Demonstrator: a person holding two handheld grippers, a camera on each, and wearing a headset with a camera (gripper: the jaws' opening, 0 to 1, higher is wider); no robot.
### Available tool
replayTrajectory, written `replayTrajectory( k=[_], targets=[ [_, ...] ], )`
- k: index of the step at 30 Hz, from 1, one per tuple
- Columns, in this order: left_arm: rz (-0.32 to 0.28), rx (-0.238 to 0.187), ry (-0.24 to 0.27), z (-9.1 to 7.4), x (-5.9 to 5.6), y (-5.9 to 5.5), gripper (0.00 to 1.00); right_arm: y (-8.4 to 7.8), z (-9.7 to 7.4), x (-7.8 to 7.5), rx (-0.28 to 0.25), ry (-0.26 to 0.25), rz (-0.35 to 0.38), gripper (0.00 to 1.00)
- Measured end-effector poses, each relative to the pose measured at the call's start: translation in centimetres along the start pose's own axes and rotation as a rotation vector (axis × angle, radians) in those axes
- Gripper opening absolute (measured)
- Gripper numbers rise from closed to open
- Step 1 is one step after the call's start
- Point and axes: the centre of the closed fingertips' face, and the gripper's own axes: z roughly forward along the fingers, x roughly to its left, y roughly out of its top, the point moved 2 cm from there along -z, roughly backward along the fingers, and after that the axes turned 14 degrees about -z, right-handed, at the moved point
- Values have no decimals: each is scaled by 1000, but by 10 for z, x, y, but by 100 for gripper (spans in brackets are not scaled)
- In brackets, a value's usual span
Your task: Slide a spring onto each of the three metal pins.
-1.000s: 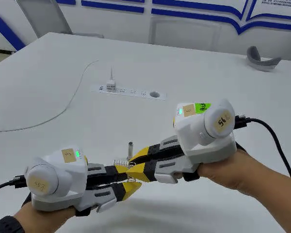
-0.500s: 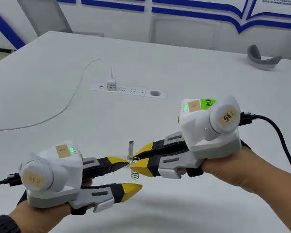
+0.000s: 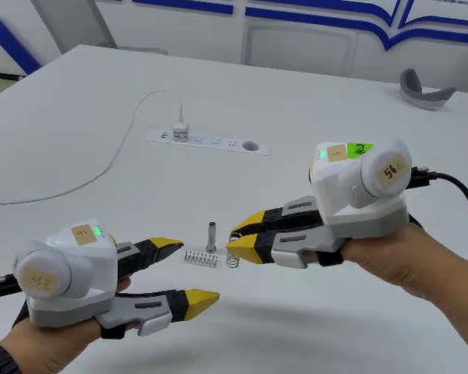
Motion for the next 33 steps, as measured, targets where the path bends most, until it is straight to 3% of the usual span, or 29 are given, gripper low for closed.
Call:
replayTrajectory(
  k=[15,33],
  targets=[
    [-7,-2,28,-3,6,0,66,-12,-30,-51,1,-156,46,11],
    [-15,-3,43,-6,10,-1,68,-48,-13,-74,50,-235,112,11]
  ],
)
